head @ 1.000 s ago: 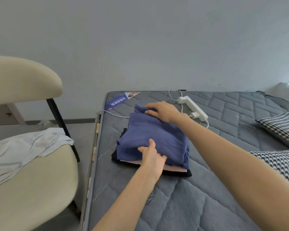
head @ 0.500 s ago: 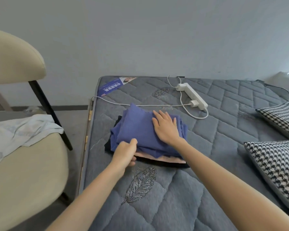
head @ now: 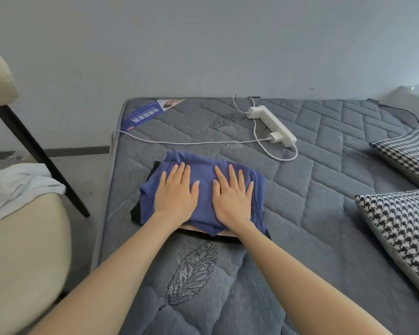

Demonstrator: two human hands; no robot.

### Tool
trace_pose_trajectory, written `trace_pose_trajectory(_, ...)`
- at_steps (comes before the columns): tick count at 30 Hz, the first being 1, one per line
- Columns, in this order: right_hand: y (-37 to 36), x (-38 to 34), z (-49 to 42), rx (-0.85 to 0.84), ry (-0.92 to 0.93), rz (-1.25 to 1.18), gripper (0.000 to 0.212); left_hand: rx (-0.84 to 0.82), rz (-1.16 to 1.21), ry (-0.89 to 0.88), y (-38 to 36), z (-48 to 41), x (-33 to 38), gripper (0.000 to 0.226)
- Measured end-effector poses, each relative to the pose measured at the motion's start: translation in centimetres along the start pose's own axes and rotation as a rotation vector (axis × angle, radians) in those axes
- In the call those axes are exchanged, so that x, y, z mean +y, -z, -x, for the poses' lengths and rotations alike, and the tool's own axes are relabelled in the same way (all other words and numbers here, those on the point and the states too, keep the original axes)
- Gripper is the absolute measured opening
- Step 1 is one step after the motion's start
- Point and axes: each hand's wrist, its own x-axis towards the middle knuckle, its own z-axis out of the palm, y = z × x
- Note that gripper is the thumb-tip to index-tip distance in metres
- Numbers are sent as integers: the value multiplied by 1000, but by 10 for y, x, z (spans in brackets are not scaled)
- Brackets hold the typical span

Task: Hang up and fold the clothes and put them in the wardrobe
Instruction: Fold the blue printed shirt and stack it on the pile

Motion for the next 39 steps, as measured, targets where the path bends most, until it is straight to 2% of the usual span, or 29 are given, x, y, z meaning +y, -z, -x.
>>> trace_pose_trajectory(4, -13, 5, -7, 47, 12, -6, 49, 82, 48, 9, -21, -2, -10, 59)
trace_pose_trajectory(9, -13, 17, -10, 14, 10, -33, 52, 64, 61, 57, -24, -2, -10, 64)
trace_pose_trajectory(14, -4, 32, 1, -13, -155, -64, 58, 4, 88, 102, -12, 10, -13, 68)
trace_pose_trajectory(19, 21, 38, 16, -186, -259, -155, 59, -170, 83, 135, 7, 28, -27, 66)
trace_pose_trajectory(21, 35, 34, 21, -240, -285, -57, 59, -273, 101, 161, 22, 38, -33, 66)
trace_pose_trajectory(22, 42, 29, 25, -212, -278, 37, 58, -295, 96, 167, 30, 45, -35, 66)
trace_pose_trajectory(25, 61, 9, 40, 43, -145, 300, 45, -212, 60, 172, 58, 66, -43, 59)
trace_pose_trajectory(28, 79, -16, 54, 157, -13, 221, 36, -78, 106, 204, 87, 86, -49, 50)
trace_pose_trajectory(33, 103, -61, 84, 122, 147, -70, 35, 64, 211, 217, 130, 123, -56, 44)
trace_pose_trajectory(39, 108, -107, 134, -7, 323, -206, 31, 182, 205, 274, 165, 189, -88, 39)
